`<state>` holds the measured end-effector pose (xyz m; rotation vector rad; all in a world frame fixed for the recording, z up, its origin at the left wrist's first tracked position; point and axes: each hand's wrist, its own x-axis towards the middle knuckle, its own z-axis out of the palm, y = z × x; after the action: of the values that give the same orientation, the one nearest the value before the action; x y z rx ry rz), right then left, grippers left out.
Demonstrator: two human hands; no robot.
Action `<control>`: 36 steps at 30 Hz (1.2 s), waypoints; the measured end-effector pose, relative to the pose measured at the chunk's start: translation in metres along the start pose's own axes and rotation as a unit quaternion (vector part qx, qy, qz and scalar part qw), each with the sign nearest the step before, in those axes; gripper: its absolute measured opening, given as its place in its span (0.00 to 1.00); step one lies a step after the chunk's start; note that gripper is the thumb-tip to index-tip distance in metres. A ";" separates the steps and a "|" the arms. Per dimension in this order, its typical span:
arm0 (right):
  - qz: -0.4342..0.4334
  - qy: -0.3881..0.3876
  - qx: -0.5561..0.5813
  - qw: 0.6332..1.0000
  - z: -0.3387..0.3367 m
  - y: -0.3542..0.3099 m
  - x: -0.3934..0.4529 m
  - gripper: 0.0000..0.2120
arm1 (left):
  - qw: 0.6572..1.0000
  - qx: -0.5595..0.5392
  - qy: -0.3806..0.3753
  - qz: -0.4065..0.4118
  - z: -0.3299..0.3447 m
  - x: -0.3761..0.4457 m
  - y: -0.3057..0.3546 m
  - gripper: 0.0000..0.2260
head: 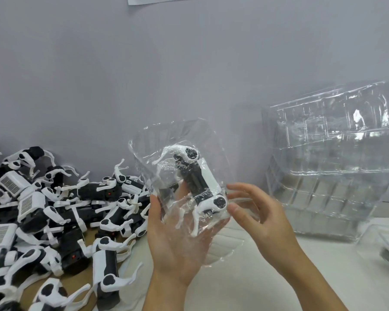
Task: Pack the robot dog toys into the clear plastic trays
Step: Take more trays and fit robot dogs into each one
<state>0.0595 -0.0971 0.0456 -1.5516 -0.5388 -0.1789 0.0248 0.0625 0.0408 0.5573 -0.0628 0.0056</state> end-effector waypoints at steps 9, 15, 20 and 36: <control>-0.008 -0.030 0.014 0.999 -0.006 0.002 0.000 0.14 | 0.999 0.031 -0.036 0.006 -0.009 0.001 -0.001 0.37; 0.024 -0.024 -0.008 0.999 -0.005 0.007 0.001 0.13 | 0.999 0.034 -0.020 0.029 -0.006 0.000 -0.001 0.35; 0.050 0.023 -0.075 0.996 -0.001 0.012 0.002 0.14 | 0.989 0.133 0.015 0.057 0.000 0.008 -0.002 0.32; 0.105 0.010 0.070 0.992 0.003 0.012 -0.001 0.17 | 0.825 0.518 0.096 0.205 -0.001 0.015 -0.012 0.28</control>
<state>0.0629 -0.0944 0.0344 -1.4564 -0.3613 0.0046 0.0397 0.0527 0.0340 1.6285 0.0261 0.5477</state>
